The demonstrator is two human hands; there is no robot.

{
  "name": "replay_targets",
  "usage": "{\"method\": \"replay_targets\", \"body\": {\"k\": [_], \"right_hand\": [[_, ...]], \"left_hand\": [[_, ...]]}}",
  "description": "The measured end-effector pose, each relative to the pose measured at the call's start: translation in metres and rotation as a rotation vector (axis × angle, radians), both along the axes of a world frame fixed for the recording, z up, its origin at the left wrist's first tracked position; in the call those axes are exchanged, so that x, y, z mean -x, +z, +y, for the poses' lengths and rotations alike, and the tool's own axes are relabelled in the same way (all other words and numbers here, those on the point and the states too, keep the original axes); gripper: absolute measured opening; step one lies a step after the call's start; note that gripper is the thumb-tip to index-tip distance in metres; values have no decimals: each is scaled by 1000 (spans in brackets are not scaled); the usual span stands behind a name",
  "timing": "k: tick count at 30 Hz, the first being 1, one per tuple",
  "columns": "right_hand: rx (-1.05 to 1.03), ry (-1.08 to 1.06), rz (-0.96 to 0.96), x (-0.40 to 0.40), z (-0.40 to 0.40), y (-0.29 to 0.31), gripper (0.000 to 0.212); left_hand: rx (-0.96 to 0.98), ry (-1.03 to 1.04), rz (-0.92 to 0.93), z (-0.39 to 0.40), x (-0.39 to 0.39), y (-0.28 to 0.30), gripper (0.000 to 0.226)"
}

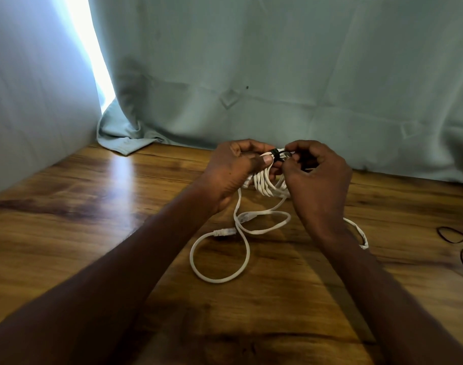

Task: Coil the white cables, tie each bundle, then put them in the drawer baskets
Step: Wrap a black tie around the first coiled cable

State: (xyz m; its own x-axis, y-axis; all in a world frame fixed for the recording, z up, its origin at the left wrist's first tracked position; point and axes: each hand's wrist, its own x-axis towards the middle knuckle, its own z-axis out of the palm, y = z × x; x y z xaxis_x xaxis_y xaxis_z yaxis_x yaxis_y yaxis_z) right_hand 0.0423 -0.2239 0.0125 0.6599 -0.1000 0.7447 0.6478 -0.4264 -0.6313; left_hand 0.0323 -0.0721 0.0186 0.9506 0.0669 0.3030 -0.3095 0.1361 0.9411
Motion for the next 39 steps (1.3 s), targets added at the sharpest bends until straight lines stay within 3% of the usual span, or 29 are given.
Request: {"method": "replay_targets", "body": {"k": [11, 17, 22, 26, 31, 39], "right_hand": [[-40, 57, -39, 4, 2, 1, 12], [-240, 88, 7, 2, 0, 5, 22], [-260, 137, 52, -1, -1, 3, 17], [-301, 228, 126, -2, -3, 4, 14], [-504, 344, 323, -9, -8, 6, 12], [-150, 164, 161, -6, -7, 2, 17]], "left_hand": [[-27, 49, -94, 6, -4, -3, 25], [-9, 19, -113, 4, -2, 0, 27], [13, 38, -72, 2, -4, -2, 23], [41, 41, -17, 3, -3, -2, 22], [48, 50, 46, 3, -5, -3, 22], [23, 69, 44, 0, 0, 2, 19]]}}
